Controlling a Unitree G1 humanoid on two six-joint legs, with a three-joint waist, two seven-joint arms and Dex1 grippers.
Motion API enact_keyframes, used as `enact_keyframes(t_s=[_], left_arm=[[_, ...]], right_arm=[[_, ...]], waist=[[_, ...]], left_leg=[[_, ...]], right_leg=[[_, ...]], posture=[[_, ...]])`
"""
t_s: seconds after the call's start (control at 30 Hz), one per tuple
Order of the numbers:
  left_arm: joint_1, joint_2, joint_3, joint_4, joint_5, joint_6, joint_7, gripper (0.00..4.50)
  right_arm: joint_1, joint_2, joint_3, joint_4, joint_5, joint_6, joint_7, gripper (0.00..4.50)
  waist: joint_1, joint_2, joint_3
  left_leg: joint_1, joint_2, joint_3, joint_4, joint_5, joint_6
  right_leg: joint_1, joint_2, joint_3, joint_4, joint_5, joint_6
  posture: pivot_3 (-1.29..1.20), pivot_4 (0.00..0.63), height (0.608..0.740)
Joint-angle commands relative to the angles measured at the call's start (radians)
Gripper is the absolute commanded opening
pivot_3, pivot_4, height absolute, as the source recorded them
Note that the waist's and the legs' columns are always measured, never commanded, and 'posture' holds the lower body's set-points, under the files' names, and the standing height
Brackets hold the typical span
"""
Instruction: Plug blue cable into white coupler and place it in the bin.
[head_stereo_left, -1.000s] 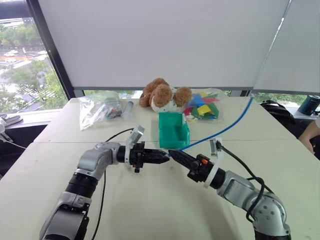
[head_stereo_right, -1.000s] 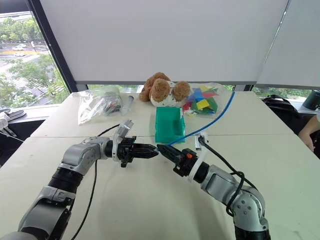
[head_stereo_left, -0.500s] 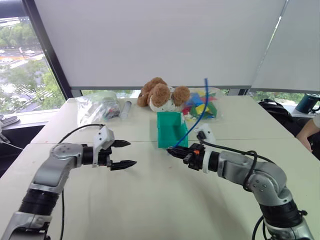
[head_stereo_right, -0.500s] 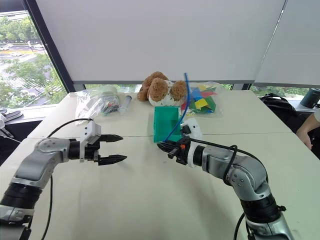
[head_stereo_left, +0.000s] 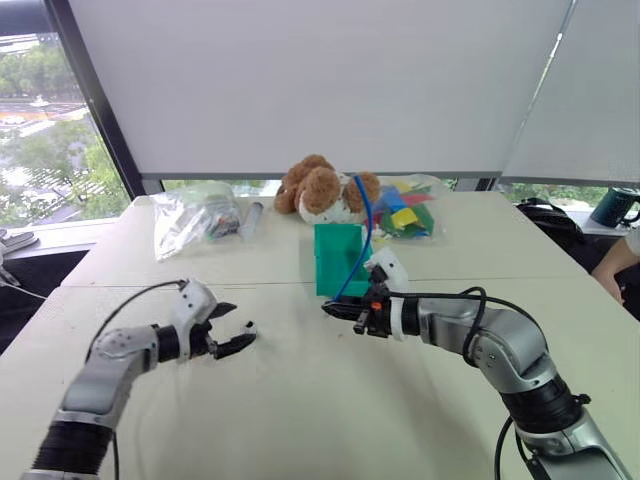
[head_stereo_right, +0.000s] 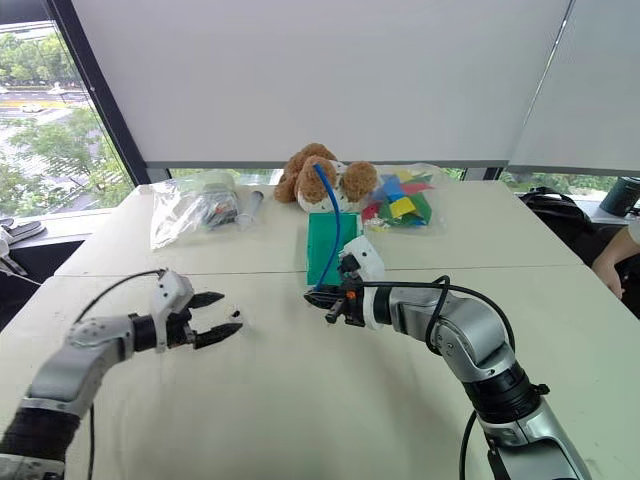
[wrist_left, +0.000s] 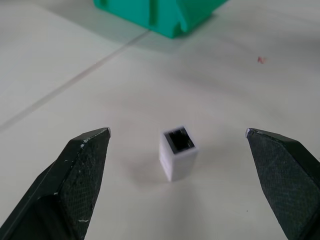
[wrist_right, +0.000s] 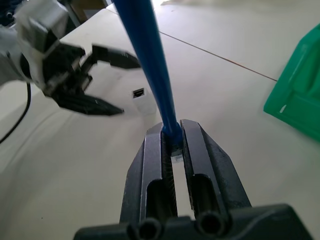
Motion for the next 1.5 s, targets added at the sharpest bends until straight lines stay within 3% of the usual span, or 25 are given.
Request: enact_keyframes(t_s=[0.03, 0.13, 0.2, 0.27, 0.43, 0.47, 0.77, 0.97, 1.23, 1.5], left_arm=[[0.010, -0.029, 0.000, 0.009, 0.017, -0.041, 0.044, 4.46], [0.015, -0.069, -0.006, 0.038, 0.032, -0.069, 0.077, 4.46], [0.007, -0.093, -0.003, 0.073, 0.039, -0.093, 0.093, 3.92], [-0.006, -0.110, 0.002, 0.113, 0.046, -0.115, 0.107, 3.11], [-0.023, -0.131, -0.009, 0.171, 0.047, -0.153, 0.090, 0.45], [-0.028, -0.134, -0.012, 0.175, 0.042, -0.153, 0.080, 0.30], [-0.178, -0.160, -0.152, 0.180, 0.005, -0.172, -0.238, 0.34], [-0.308, -0.222, -0.307, 0.321, 0.088, -0.297, -0.425, 0.34], [-0.385, -0.293, -0.379, 0.569, 0.200, -0.495, -0.457, 0.34], [-0.399, -0.306, -0.379, 0.642, 0.230, -0.571, -0.451, 0.34]], right_arm=[[0.003, 0.003, -0.039, -0.062, -0.001, 0.004, 0.000, 0.00], [0.011, 0.009, -0.049, -0.078, -0.003, 0.013, -0.009, 0.00], [0.014, 0.015, -0.056, -0.087, -0.002, 0.019, -0.017, 0.00], [0.015, 0.019, -0.059, -0.093, -0.002, 0.025, -0.022, 0.00], [0.017, 0.018, -0.069, -0.106, -0.004, 0.034, -0.030, 0.00], [0.015, 0.016, -0.073, -0.107, -0.004, 0.037, -0.029, 0.00], [-0.035, -0.087, -0.016, -0.114, -0.036, -0.013, 0.150, 0.00], [-0.082, -0.156, 0.123, -0.037, -0.194, -0.150, 0.295, 0.00], [-0.078, -0.140, 0.192, 0.034, -0.291, -0.201, 0.375, 0.00], [-0.048, -0.133, 0.211, 0.022, -0.302, -0.172, 0.425, 0.00]], waist=[[0.000, 0.000, 0.000], [0.000, 0.000, 0.000], [0.000, 0.000, 0.000], [0.000, 0.000, 0.000], [0.001, 0.000, 0.000], [0.002, 0.000, 0.000], [0.003, 0.000, 0.000], [-0.001, 0.000, 0.000], [0.000, 0.000, 0.000], [0.003, 0.000, 0.000]], left_leg=[[0.000, 0.000, 0.000, 0.000, 0.000, 0.000], [0.000, 0.000, 0.000, 0.000, 0.000, 0.000], [0.000, 0.000, 0.000, 0.000, 0.000, 0.000], [0.000, 0.000, 0.000, 0.000, 0.000, 0.000], [0.000, 0.000, 0.000, 0.000, 0.000, 0.000], [0.000, 0.000, 0.000, 0.000, 0.000, 0.000], [0.000, -0.001, 0.000, 0.000, 0.000, 0.000], [0.000, -0.002, 0.002, 0.001, 0.000, 0.000], [0.000, -0.002, 0.002, 0.001, 0.000, 0.000], [0.000, -0.001, 0.001, 0.002, 0.000, 0.000]], right_leg=[[0.000, 0.000, 0.000, 0.000, 0.000, 0.000], [0.000, 0.000, 0.000, 0.000, 0.000, 0.000], [0.000, 0.000, 0.000, 0.000, 0.000, 0.000], [0.000, -0.001, 0.000, 0.000, 0.000, 0.000], [0.000, -0.001, 0.000, 0.000, 0.000, 0.000], [0.000, -0.001, 0.000, 0.000, 0.000, 0.000], [0.000, -0.001, 0.000, 0.000, 0.000, 0.000], [0.000, 0.001, 0.000, 0.000, 0.000, 0.000], [0.000, 0.001, 0.000, 0.000, 0.000, 0.000], [0.001, 0.001, 0.000, 0.000, 0.000, 0.000]], posture=[[0.00, 0.150, 0.740], [0.00, 0.150, 0.740], [0.00, 0.150, 0.740], [0.00, 0.150, 0.740], [0.00, 0.150, 0.740], [0.00, 0.150, 0.740], [0.00, 0.150, 0.740], [0.00, 0.150, 0.740], [0.00, 0.150, 0.740], [0.00, 0.150, 0.740]])
